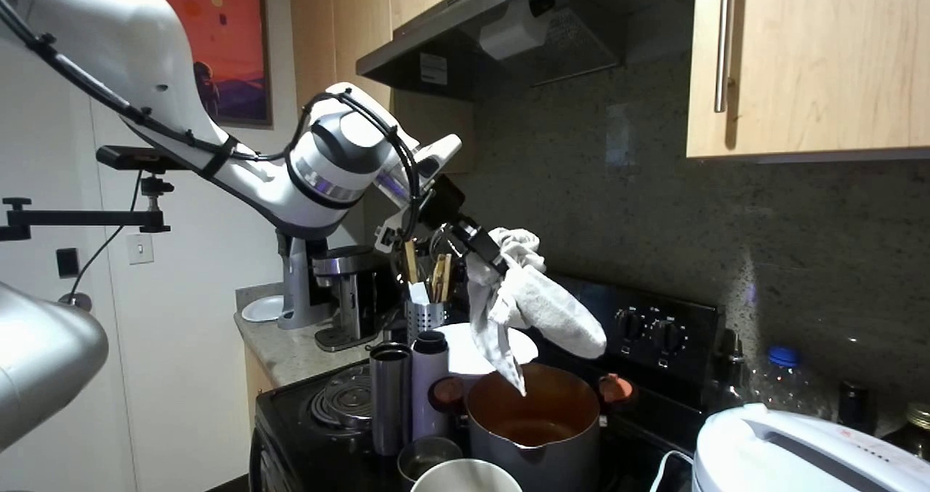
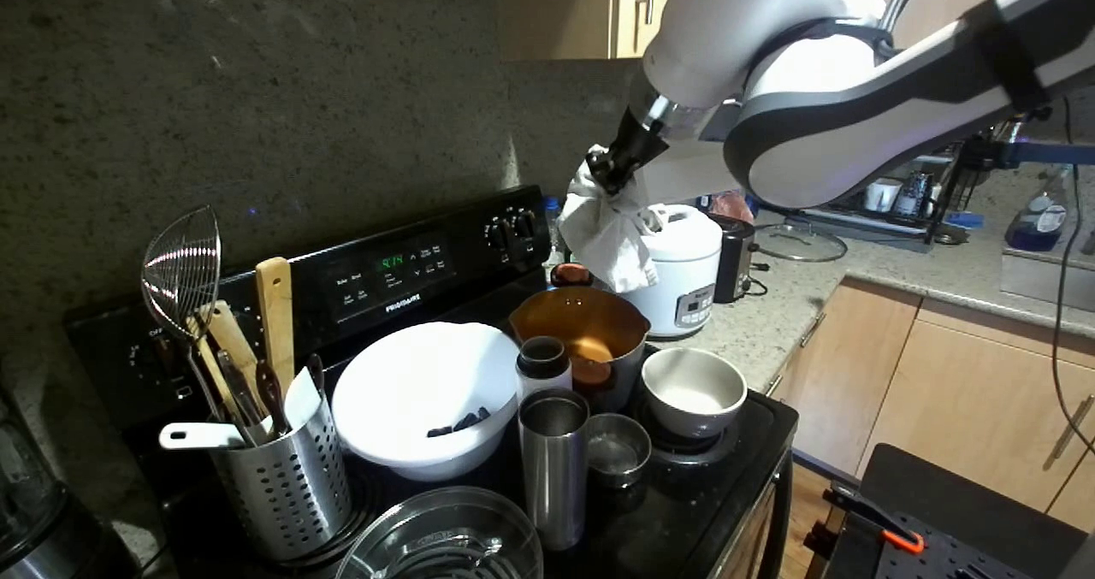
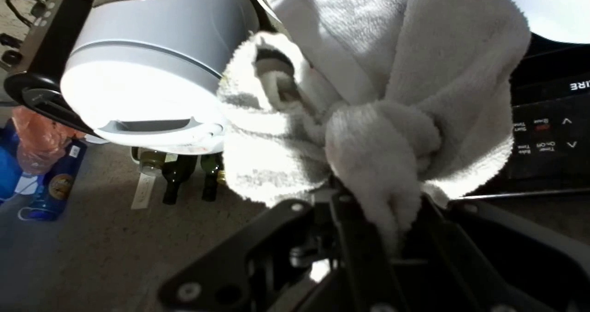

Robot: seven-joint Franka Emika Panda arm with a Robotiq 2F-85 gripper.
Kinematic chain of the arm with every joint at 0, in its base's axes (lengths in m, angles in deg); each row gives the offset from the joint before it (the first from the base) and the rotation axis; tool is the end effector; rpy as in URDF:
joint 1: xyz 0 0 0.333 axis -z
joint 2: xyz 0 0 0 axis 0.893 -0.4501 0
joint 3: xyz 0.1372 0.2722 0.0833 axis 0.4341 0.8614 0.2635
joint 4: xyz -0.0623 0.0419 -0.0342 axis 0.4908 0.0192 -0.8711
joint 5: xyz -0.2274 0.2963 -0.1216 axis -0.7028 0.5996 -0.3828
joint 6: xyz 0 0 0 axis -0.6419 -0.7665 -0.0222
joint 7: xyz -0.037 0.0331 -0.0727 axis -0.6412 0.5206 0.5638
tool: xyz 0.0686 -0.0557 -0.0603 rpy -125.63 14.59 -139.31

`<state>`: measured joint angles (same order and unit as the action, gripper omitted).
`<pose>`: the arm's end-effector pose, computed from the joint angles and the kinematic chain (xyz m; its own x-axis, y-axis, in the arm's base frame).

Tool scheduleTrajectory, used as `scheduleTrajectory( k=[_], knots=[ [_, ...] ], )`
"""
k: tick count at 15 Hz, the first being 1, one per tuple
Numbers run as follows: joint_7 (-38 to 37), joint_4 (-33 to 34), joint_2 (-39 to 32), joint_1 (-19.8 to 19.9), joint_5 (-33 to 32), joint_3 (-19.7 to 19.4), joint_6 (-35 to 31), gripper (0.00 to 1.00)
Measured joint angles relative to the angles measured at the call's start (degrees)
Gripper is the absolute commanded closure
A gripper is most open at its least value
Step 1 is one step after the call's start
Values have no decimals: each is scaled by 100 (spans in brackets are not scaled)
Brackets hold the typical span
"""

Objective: Use the cloth to wipe the pot.

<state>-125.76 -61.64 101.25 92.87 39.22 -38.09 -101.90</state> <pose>0.4522 0.0099 0.4819 0.6377 -0.2778 0.7184 -0.4797 -0.8730 0.0884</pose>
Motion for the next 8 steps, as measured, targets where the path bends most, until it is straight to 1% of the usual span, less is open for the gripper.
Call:
scheduleTrajectory(
  k=[3, 8],
  knots=[
    [-755, 4, -405, 498, -410, 526, -204, 93],
    [-1874, 69, -958, 1127, -1146, 1298, -287, 93]
  ],
)
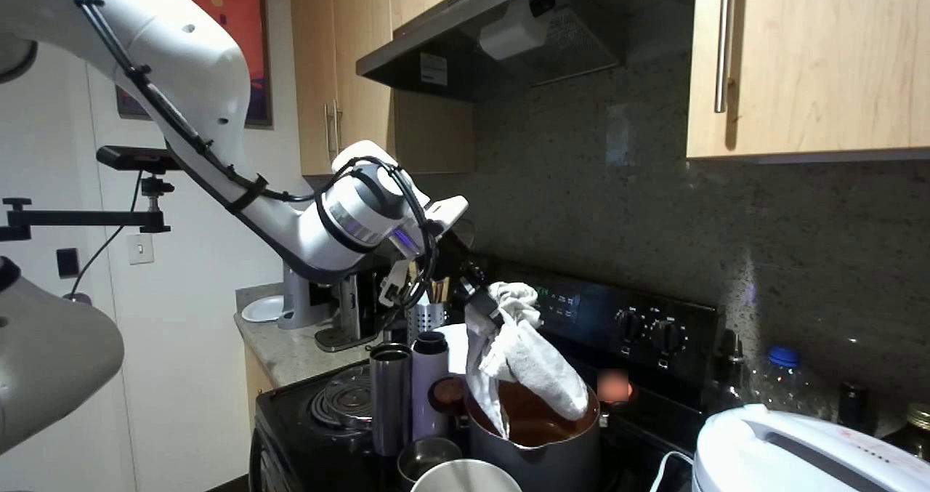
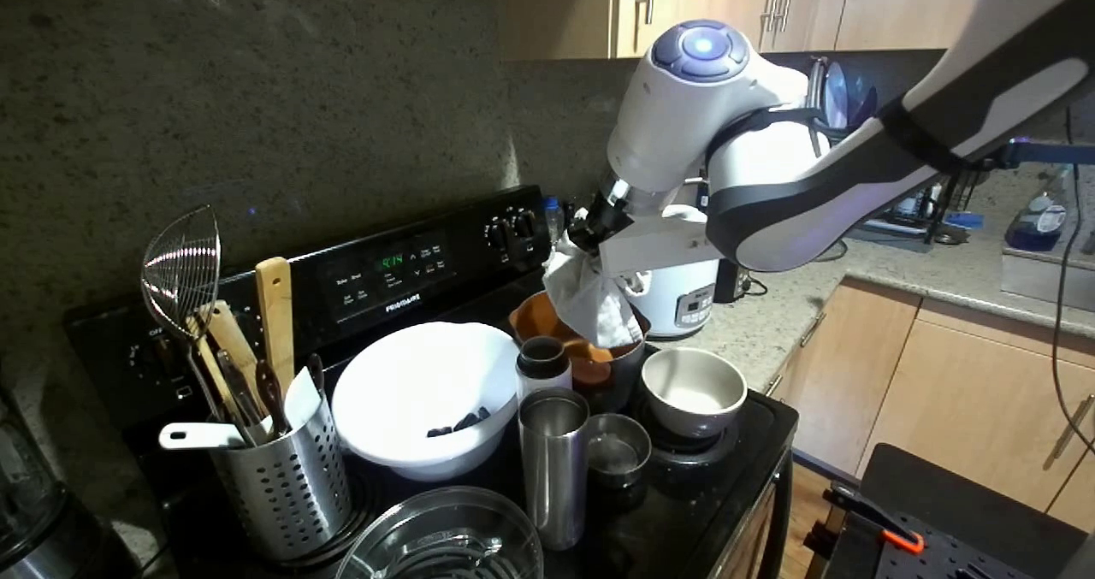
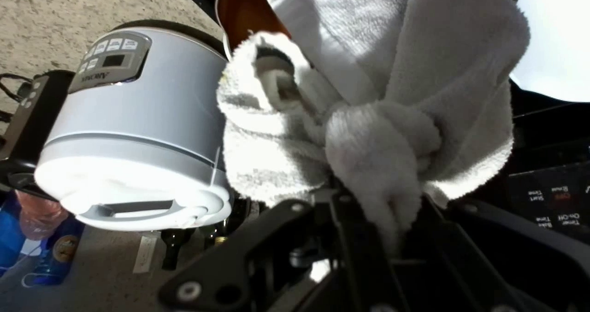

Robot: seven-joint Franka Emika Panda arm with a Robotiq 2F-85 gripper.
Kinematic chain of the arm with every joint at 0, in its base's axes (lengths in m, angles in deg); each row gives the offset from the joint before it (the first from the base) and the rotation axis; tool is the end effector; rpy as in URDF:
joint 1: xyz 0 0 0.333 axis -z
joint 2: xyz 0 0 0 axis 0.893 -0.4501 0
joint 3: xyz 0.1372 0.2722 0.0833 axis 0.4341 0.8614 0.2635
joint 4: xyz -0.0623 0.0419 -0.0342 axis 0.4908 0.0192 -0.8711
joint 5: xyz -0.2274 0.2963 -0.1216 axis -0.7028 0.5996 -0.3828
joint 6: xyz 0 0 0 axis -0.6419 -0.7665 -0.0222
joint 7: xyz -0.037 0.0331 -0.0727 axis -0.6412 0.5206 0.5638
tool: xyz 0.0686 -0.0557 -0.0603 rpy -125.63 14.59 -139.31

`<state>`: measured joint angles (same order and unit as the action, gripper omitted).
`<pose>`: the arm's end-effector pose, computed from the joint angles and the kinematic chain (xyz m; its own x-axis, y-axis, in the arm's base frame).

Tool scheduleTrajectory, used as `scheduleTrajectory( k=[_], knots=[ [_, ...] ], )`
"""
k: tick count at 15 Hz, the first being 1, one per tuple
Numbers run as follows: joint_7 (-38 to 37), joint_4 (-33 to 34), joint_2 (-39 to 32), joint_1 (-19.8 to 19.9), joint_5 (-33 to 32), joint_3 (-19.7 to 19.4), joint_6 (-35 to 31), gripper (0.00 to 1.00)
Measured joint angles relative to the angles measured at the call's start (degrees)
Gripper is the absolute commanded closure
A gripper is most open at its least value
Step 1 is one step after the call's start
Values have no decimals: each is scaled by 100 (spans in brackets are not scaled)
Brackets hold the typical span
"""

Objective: Use the cloth to wipe the pot.

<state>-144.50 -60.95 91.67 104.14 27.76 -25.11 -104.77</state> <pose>0.4731 0.0260 0.4013 0.6445 -0.3716 0.6682 -0.5362 -0.8427 0.0486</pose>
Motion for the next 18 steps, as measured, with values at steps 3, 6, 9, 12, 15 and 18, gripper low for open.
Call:
scheduleTrajectory(
  k=[3, 6, 9, 12, 15, 18],
  knots=[
    [-638, 36, -242, 325, -562, 381, 0, 93],
    [-1176, 56, -471, 564, -1083, 657, 2, 93],
    [-1546, 112, -728, 699, -1494, 807, 8, 93],
    [-1774, 209, -1006, 760, -1831, 835, 22, 93],
    [-1856, 294, -1349, 790, -1967, 834, 82, 93],
    [-1808, 352, -1754, 804, -1943, 811, 295, 93]
  ],
)
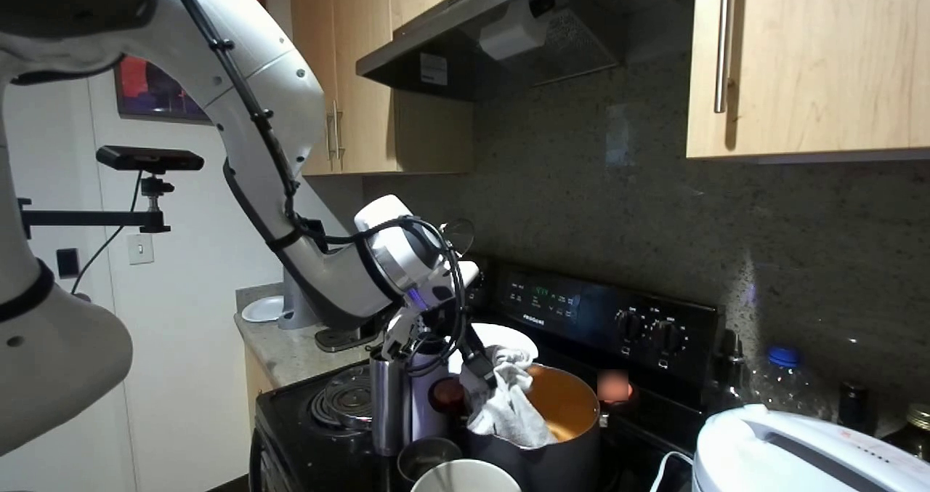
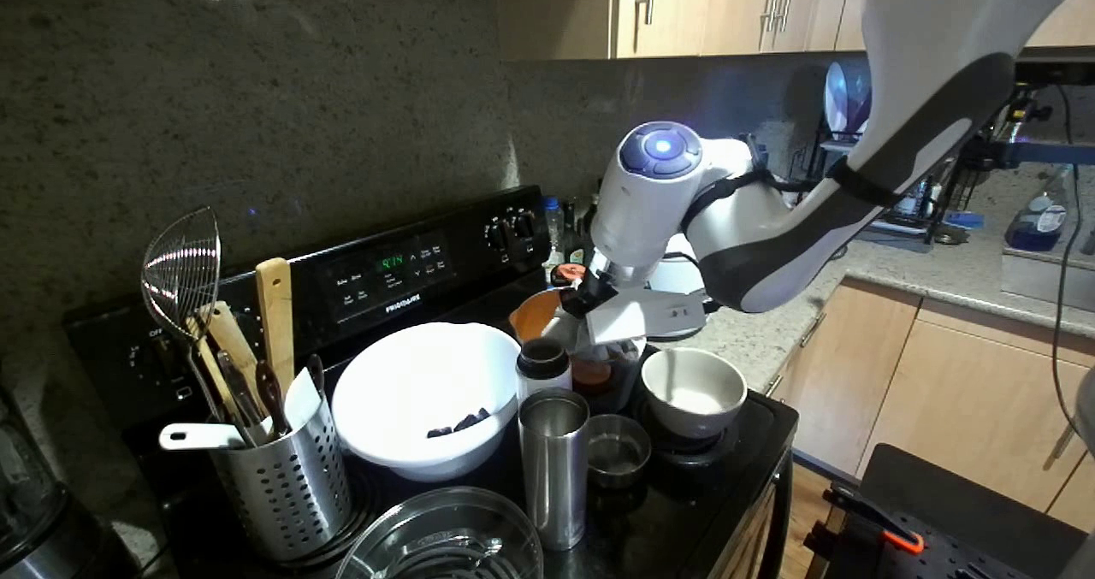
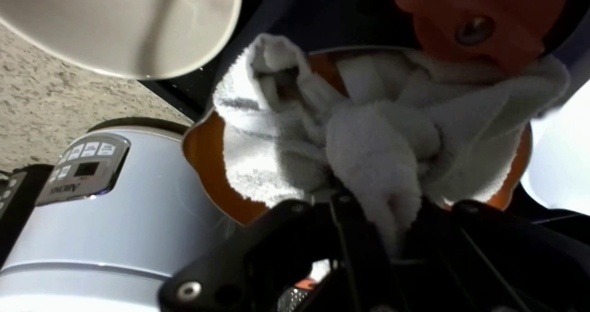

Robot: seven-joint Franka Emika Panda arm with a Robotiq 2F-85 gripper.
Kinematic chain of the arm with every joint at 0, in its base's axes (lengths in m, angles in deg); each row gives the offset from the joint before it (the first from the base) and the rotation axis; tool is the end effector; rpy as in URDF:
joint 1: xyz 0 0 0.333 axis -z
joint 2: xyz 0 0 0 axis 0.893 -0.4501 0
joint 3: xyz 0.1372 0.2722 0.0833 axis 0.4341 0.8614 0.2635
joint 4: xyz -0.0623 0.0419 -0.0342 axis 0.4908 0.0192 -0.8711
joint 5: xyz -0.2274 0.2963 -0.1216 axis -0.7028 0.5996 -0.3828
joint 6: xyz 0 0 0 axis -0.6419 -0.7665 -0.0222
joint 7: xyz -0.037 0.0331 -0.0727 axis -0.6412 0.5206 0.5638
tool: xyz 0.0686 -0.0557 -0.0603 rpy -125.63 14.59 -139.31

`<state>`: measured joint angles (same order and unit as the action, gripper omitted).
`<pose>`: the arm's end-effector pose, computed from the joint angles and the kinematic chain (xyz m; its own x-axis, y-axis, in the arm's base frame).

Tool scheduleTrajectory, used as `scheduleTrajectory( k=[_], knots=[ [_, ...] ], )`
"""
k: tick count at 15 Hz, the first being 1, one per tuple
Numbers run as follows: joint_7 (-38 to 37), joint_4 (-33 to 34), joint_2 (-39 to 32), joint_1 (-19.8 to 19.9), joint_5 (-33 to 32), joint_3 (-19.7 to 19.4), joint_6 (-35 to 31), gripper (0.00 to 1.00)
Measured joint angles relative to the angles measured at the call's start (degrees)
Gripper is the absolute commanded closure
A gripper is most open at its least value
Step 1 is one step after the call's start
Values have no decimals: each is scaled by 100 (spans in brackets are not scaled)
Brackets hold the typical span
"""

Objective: Use the cloth to wipe the pot.

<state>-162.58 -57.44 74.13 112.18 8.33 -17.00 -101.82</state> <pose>0.4862 0.0271 0.3085 0.7017 -0.4484 0.5538 -0.5561 -0.8305 0.0321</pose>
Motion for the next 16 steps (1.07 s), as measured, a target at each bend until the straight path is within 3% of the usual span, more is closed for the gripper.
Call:
scheduleTrajectory(
  k=[7, 16],
  knots=[
    [323, 490, -730, 4, 76, -135, 717, 93],
    [276, 998, -854, -3, -367, -226, 609, 93]
  ],
)
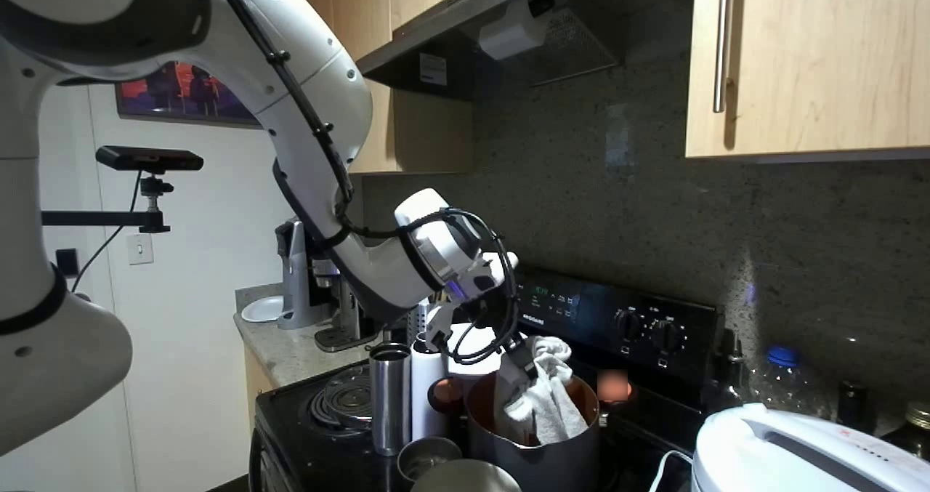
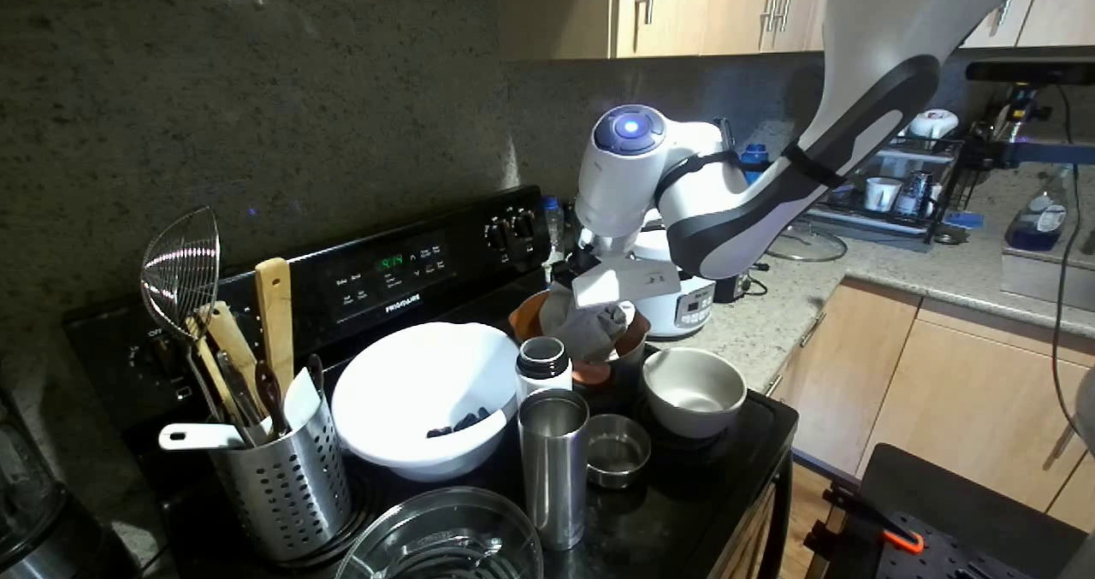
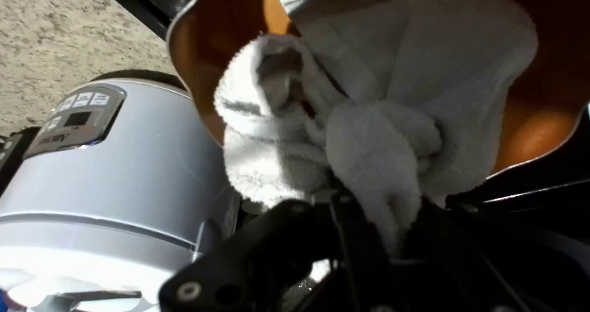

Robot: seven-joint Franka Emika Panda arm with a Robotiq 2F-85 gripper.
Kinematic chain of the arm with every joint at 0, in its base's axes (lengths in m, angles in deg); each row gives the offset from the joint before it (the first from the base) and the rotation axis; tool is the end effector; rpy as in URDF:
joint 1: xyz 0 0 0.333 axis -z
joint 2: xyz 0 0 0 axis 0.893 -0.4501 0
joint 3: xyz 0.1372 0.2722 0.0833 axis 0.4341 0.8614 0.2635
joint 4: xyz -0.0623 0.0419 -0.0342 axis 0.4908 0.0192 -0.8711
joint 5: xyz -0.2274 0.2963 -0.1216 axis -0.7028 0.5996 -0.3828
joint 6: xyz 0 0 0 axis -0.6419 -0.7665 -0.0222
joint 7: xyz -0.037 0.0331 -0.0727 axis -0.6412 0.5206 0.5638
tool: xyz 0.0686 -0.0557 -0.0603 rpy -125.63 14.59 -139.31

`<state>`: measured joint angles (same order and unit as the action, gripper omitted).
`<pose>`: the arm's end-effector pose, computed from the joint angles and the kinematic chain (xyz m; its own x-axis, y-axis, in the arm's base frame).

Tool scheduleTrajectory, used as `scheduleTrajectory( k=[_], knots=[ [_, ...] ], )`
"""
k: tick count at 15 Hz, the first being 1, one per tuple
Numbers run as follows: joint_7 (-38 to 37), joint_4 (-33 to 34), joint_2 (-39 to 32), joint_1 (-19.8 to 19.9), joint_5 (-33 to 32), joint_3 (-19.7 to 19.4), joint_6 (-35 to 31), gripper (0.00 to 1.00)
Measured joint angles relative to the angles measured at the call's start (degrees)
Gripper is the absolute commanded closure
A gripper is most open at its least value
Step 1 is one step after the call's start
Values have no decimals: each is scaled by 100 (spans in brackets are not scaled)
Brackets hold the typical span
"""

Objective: Use the cloth to wipe the pot.

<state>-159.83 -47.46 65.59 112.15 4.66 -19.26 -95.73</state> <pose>0.5379 -0.0091 0.3206 0.6887 -0.4450 0.5724 -0.5737 -0.8172 0.0551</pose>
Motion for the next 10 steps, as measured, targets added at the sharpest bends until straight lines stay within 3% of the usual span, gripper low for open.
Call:
scheduleTrajectory(
  k=[6, 10],
  knots=[
    [220, 19, -444, 6, -1, -15, -723, 93],
    [1078, 132, -1050, 78, 99, -50, -813, 93]
  ],
)
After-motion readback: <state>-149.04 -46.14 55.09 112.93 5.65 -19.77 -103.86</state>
